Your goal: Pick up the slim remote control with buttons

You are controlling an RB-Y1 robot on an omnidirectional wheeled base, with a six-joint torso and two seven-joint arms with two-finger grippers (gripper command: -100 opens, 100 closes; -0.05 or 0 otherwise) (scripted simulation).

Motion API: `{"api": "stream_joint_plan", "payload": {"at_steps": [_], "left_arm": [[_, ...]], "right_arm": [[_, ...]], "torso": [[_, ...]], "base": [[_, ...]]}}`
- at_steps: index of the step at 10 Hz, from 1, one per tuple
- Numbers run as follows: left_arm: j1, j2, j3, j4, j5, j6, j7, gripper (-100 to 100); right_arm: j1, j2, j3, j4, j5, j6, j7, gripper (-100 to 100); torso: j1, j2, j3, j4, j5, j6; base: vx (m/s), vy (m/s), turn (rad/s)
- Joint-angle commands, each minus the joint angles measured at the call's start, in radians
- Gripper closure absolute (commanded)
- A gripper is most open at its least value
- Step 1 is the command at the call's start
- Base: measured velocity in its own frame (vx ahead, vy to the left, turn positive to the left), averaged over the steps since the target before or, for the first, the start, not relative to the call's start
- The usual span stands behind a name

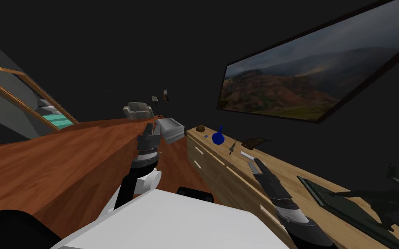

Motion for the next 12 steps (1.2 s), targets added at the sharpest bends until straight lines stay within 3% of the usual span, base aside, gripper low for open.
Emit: {"api": "stream_joint_plan", "payload": {"at_steps": [1, 2, 3, 4, 6, 7, 8, 9, 11, 12], "left_arm": [[0.000, 0.000, 0.000, 0.000, 0.000, 0.000, 0.000, 0], [0.000, 0.000, 0.000, 0.000, 0.000, 0.000, 0.000, 0], [0.000, 0.000, 0.000, 0.000, 0.000, 0.000, 0.000, 0], [0.000, 0.000, 0.000, 0.000, 0.000, 0.000, 0.000, 0], [0.000, 0.000, 0.000, 0.000, 0.000, 0.000, 0.000, 0], [0.000, 0.000, 0.000, 0.000, 0.000, 0.000, 0.000, 0], [0.000, 0.000, 0.000, 0.000, 0.000, 0.000, 0.000, 0], [0.000, 0.000, 0.000, 0.000, 0.000, 0.000, 0.000, 0], [0.000, 0.000, 0.000, 0.000, 0.000, 0.000, 0.000, 0], [0.000, 0.000, 0.000, 0.000, 0.000, 0.000, 0.000, 0]], "right_arm": [[0.050, -0.050, -0.050, 0.050, 0.017, -0.028, -0.034, -100], [0.064, -0.064, -0.052, 0.052, 0.017, -0.028, -0.034, -100], [0.099, -0.103, -0.085, 0.085, 0.033, -0.042, -0.054, -100], [0.104, -0.103, -0.085, 0.085, 0.033, -0.042, -0.054, -100], [0.184, -0.167, -0.150, 0.155, 0.073, -0.069, -0.092, -100], [0.184, -0.182, -0.150, 0.157, 0.073, -0.069, -0.092, -100], [0.223, -0.216, -0.180, 0.190, 0.098, -0.082, -0.110, -100], [0.223, -0.220, -0.180, 0.196, 0.098, -0.082, -0.110, -100], [0.292, -0.283, -0.237, 0.260, 0.154, -0.107, -0.141, -100], [0.297, -0.293, -0.237, 0.279, 0.154, -0.107, -0.141, -100]], "torso": [[0.000, 0.000, 0.000, 0.000, 0.000, 0.000], [0.000, 0.000, 0.000, 0.000, 0.000, 0.000], [-0.001, 0.000, 0.000, 0.000, 0.000, 0.000], [-0.001, -0.001, 0.000, 0.000, 0.000, 0.000], [-0.001, 0.000, 0.000, 0.000, 0.000, 0.000], [-0.002, 0.000, 0.000, 0.000, 0.000, 0.000], [-0.002, -0.001, 0.000, 0.000, -0.001, 0.001], [-0.002, -0.001, 0.000, 0.000, 0.000, 0.000], [-0.003, -0.001, -0.001, 0.000, -0.001, 0.000], [-0.004, -0.001, -0.001, 0.000, -0.001, 0.000]], "base": [[-0.012, 0.022, 0.451], [-0.006, 0.009, 0.351], [-0.005, 0.007, 0.362], [-0.004, 0.000, 0.177], [-0.007, 0.004, 0.399], [-0.006, -0.008, 0.256], [-0.004, -0.007, 0.339], [-0.003, -0.012, 0.191], [-0.004, -0.018, 0.384], [-0.005, -0.029, 0.326]]}}
